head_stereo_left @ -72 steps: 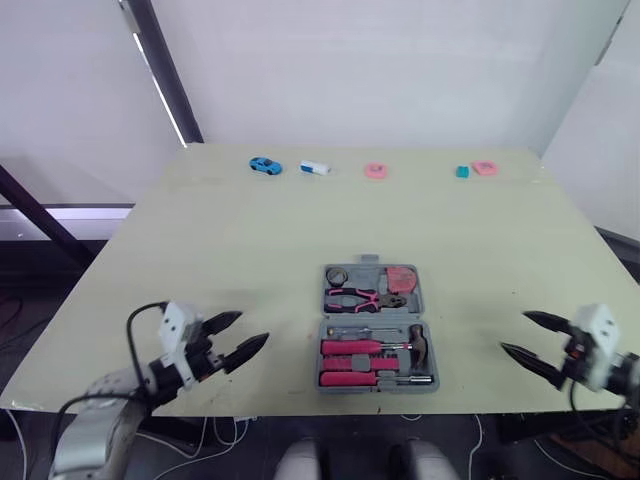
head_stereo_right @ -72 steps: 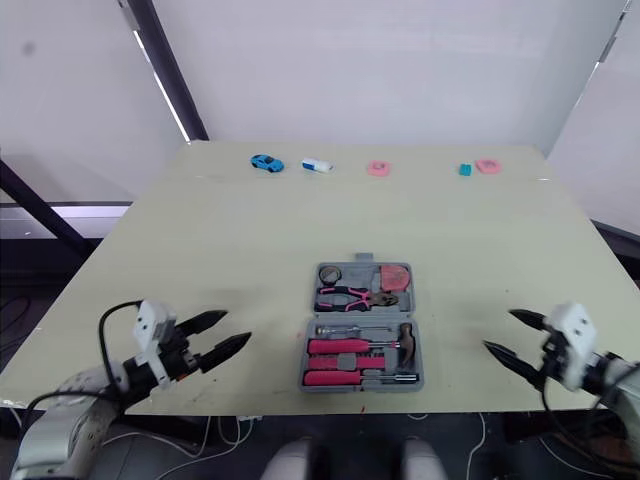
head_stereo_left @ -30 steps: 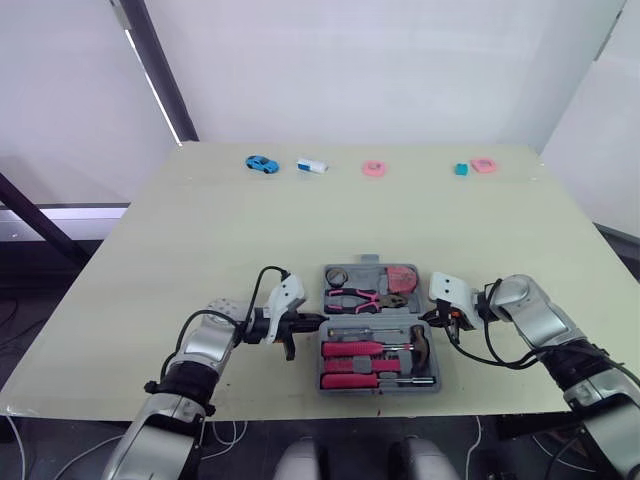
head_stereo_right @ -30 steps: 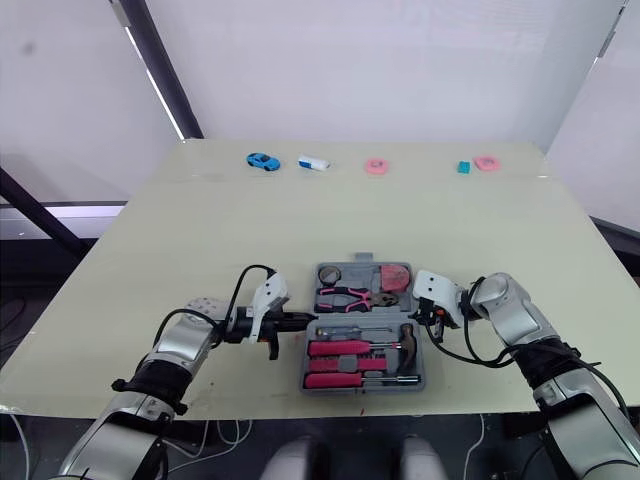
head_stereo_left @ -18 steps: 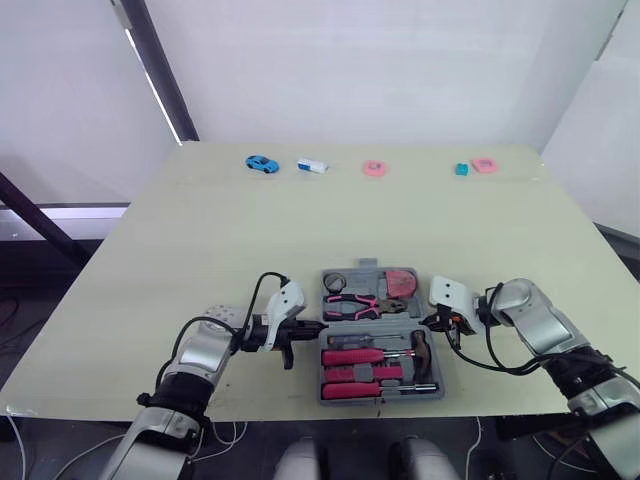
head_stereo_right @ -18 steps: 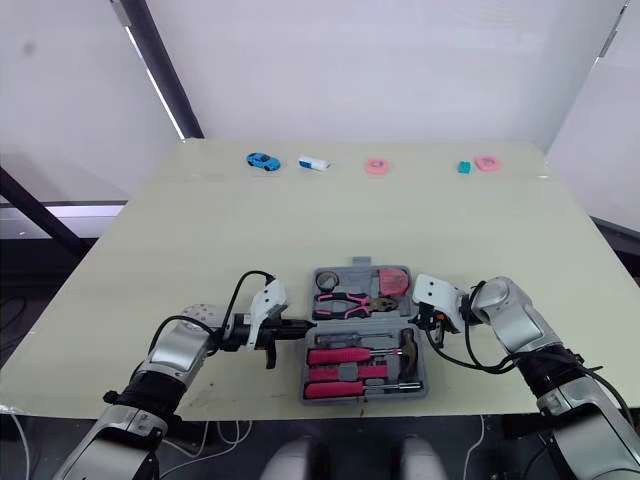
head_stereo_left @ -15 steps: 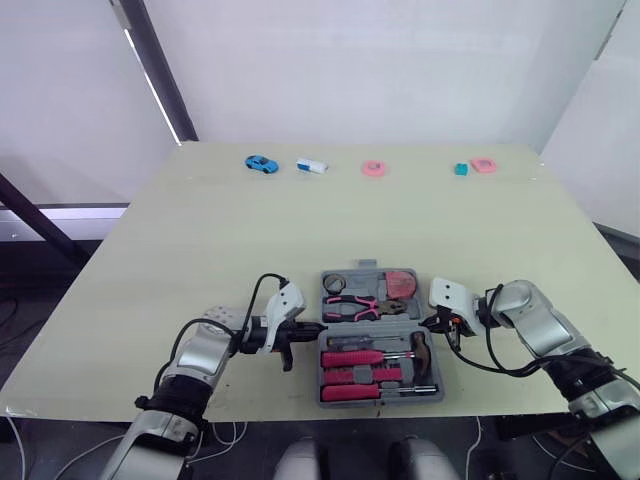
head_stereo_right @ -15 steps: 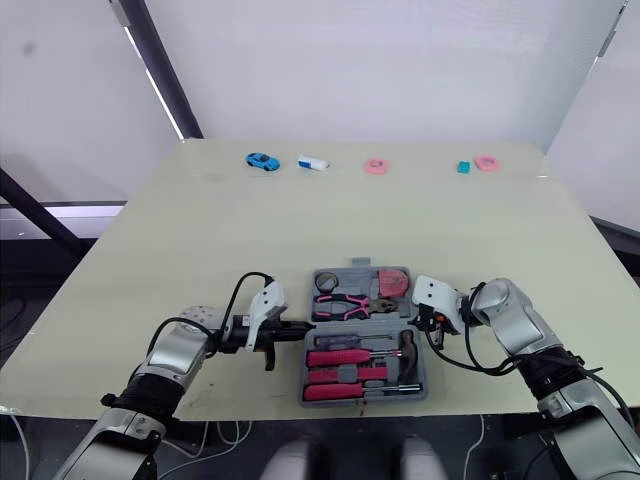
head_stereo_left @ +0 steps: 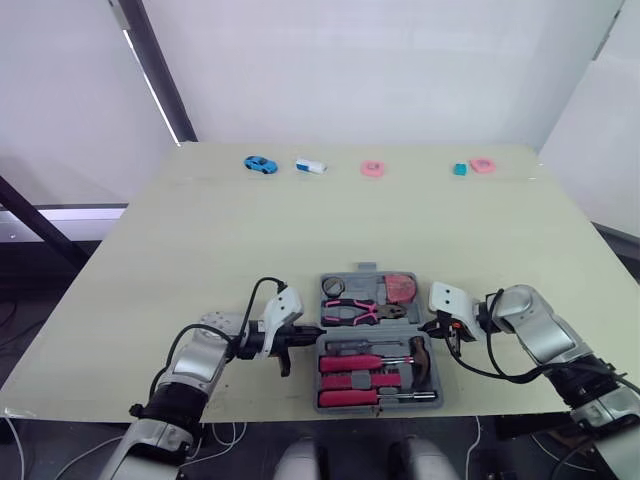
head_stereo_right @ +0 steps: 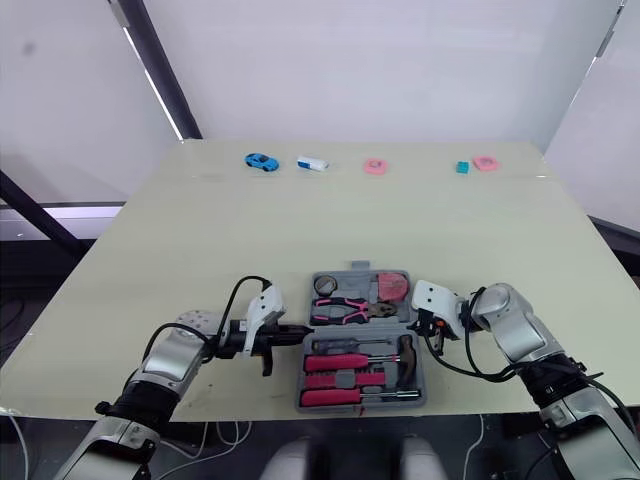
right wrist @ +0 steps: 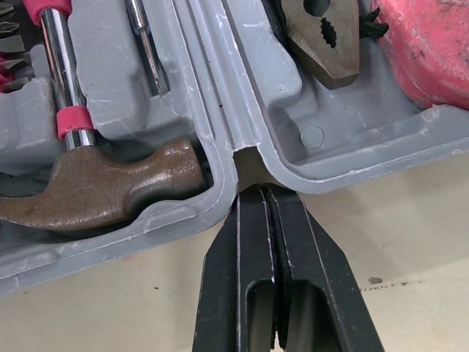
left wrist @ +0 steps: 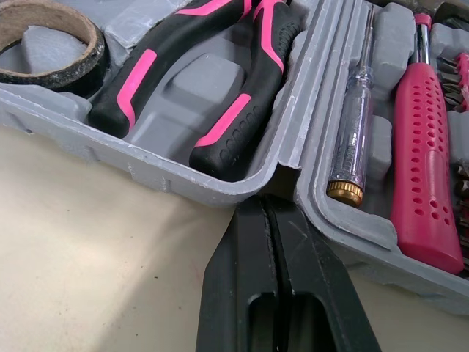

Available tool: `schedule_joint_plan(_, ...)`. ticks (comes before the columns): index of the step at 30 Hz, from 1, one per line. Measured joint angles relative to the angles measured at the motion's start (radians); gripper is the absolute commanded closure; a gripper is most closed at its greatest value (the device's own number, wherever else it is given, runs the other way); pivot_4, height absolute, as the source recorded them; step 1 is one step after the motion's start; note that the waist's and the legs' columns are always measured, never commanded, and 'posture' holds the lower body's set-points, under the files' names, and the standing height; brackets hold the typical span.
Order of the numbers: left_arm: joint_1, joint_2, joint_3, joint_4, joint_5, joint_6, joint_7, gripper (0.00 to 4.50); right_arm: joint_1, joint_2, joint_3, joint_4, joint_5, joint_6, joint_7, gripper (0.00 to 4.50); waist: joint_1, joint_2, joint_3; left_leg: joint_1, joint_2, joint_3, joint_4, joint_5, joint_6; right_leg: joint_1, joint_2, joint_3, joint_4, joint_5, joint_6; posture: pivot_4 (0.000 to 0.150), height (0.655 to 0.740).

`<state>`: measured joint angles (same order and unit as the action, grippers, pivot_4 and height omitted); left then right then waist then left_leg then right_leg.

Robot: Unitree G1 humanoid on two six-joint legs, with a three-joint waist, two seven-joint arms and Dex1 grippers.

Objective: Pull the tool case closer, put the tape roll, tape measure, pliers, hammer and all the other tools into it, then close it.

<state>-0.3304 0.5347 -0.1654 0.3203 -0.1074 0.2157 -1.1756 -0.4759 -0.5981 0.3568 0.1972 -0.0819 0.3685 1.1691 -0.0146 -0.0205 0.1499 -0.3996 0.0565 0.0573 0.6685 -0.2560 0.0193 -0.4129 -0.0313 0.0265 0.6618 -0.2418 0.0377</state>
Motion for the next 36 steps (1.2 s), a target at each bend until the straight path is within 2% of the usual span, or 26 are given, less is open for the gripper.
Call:
schedule_joint_plan(15, 0.035, 0.023, 0.001, -0.036, -0.015, 0.0, 0.012, 4.5, 0.014, 0.011, 0.0, -0.025, 0.004, 0.024, -0.001, 4.48, -0.001, 0.0, 0.0, 0.001, 0.0, 0.0, 0.0, 0.0, 0.0, 0.0, 0.001, 0.0, 0.0, 0.0, -0.001, 0.15, 0.74)
schedule_joint_plan(36, 0.011, 0.02, -0.002, 0.018, -0.014, -0.035, 0.018, 4.5, 0.018, 0.014, 0.0, -0.032, 0.003, 0.036, -0.003, 4.48, 0.0, 0.0, 0.0, 0.002, 0.001, 0.0, 0.0, 0.0, 0.0, 0.0, 0.001, 0.0, 0.001, 0.0, -0.001, 0.15, 0.74)
